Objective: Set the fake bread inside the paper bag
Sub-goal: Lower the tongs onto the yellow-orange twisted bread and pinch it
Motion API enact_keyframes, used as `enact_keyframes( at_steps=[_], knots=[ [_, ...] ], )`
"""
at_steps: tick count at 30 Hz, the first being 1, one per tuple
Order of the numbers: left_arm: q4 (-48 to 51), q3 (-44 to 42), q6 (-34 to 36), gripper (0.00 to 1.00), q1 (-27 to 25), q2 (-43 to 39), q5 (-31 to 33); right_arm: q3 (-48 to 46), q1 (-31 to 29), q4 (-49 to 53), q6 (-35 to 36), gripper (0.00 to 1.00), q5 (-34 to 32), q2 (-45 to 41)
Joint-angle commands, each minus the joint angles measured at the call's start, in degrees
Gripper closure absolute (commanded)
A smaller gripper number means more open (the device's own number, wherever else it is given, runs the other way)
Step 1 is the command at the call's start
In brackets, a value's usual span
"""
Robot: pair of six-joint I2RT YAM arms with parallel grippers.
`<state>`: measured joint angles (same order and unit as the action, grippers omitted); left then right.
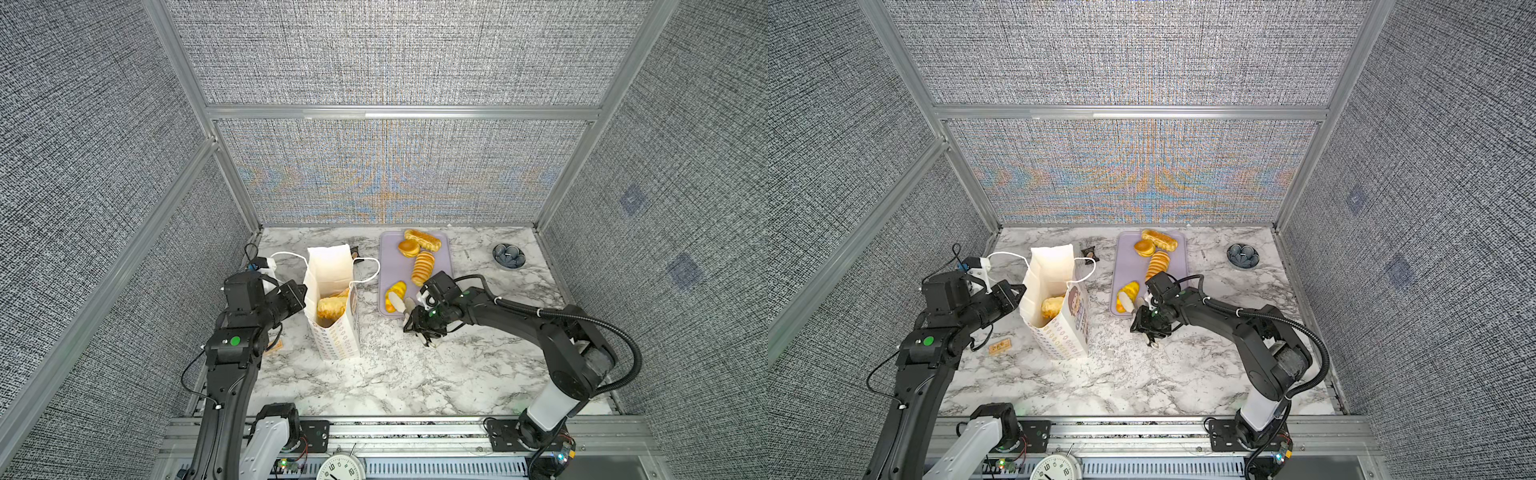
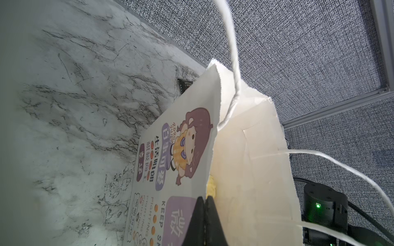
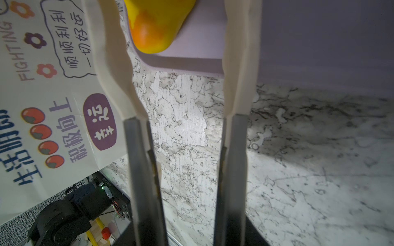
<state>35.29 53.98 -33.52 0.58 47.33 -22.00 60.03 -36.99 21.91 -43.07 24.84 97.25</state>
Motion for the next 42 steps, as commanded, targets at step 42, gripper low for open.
enact_keyframes(
  at_steps=[42],
  knots=[
    [0.12,0.83,0.56,1.0,0.12,0.48,0.19,-2.0,4.07,1.16,1.0,0.7,-0.52,-10.22]
  ],
)
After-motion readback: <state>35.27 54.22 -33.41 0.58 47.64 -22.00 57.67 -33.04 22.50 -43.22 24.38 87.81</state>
